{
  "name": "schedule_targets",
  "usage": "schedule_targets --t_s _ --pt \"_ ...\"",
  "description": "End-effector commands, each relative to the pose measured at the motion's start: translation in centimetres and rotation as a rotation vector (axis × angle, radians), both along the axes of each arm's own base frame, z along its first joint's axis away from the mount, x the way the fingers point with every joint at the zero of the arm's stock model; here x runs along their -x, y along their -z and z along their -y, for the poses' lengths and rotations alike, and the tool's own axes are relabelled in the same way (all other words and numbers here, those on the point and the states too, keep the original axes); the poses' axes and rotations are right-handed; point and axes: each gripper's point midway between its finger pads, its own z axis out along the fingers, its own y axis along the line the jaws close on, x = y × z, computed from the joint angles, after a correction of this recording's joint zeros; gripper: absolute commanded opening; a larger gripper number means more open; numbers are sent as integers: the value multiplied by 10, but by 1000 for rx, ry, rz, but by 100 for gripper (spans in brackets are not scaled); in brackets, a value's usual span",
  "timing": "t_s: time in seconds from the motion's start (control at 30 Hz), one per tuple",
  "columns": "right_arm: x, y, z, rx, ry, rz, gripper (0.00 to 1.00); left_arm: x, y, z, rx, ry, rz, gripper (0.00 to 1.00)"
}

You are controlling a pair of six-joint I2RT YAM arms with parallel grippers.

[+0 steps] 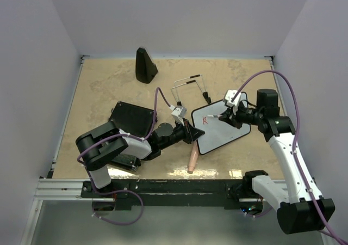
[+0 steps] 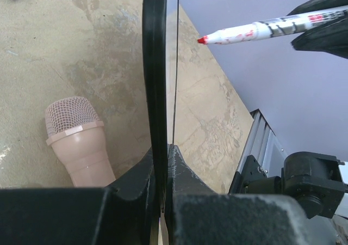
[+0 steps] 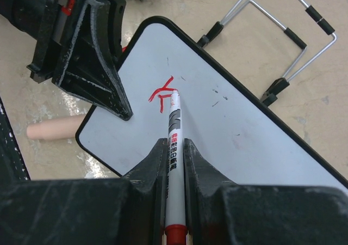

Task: Write a sentence on the whiteboard

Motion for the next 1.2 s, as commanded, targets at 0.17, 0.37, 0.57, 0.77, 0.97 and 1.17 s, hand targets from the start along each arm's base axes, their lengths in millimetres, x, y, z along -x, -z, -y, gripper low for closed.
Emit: schedule_targets --t_s 0.17,0.37,0.57,0.77,0.97,1.17 --pt "-18 -3 5 -18 89 34 0 3 -19 7 61 22 59 0" --pt "-22 4 5 -20 99 14 0 3 -20 8 63 24 61 0" --pt "-25 12 7 -5 106 -5 0 3 -21 9 62 29 66 0" --pt "-25 18 9 25 92 -25 0 2 -21 10 64 30 66 0" --pt "-10 -8 4 -3 52 39 0 2 -19 10 63 27 64 0" --pt "-7 6 4 12 30 -3 0 2 -19 10 64 27 62 0"
